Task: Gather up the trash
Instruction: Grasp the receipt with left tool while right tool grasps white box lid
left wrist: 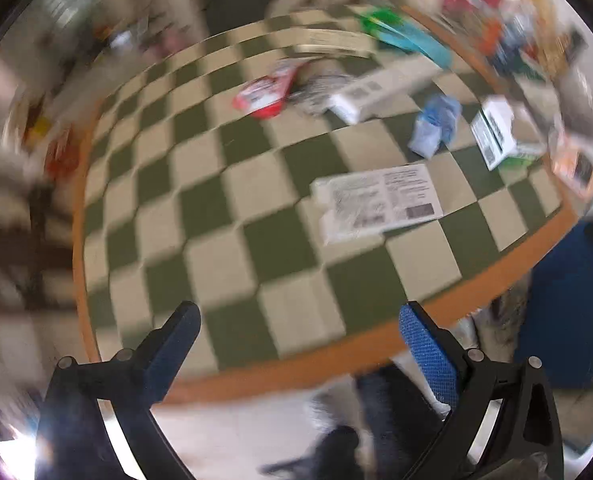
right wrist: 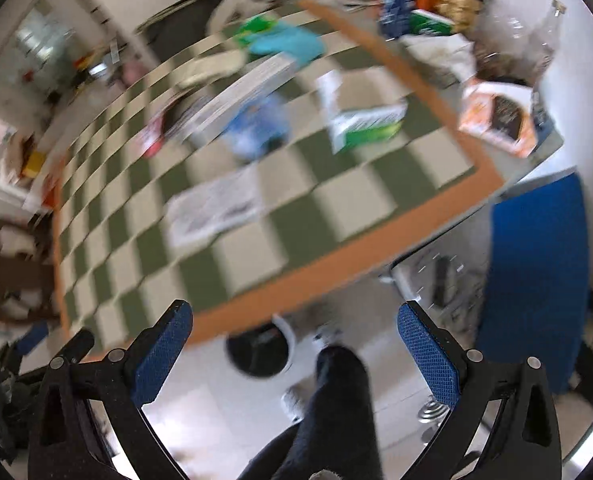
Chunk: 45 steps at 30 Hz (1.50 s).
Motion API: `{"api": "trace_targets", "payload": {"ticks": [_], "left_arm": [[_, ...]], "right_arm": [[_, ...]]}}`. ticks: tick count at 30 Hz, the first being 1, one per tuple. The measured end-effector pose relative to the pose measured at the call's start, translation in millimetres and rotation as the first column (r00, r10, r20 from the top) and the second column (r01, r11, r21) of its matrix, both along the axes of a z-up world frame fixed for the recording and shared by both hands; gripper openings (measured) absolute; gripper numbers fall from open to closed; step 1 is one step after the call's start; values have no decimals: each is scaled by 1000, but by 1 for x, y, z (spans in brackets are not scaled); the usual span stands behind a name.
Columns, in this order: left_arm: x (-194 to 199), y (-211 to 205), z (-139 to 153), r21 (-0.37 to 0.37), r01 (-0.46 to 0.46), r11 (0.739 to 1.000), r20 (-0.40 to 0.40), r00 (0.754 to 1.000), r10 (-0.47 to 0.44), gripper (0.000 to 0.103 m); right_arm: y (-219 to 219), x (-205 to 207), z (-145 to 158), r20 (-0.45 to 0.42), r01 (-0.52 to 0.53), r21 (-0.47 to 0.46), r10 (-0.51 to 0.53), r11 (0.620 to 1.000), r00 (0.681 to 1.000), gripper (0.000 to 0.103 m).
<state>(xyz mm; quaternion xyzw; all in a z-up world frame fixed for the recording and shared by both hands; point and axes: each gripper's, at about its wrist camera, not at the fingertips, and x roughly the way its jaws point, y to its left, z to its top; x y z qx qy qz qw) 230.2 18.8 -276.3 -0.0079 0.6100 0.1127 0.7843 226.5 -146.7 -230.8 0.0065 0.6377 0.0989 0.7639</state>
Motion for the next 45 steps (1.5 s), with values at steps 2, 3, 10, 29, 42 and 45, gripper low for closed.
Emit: {"api": "trace_targets", "payload": {"ticks": [2,3,10,29,42,45], "left_arm": [[33,-22,-19,65,173,983,-61,984,-169,101],[47,-33,-31,88,255,963,-100,964,-246,101],[116,-77,-102,83,640,763,-329,741,-585,101],[147,5,-127,-231,-98,968,-387,922,1,81],[121,-16,-122,-130,-51,990,-310,951,8,75],[100,-5,-106,-125,-106,986,-267,961,69,75]], "right_arm": [[-6,48,-14,-42,0,-32,-1,999,999,103],[-6,64,-20,-49,-7,-43,5,999,999,103],[0,169,-69,-127,-61,-122,45,991,991,103],[27,213,-149,-262,-67,-94,40,993,964,89],[72,164,-159,-222,-220,-169,181,961,958,87],[76,160,-152,-197,-224,-158,191,962,962,86]]}}
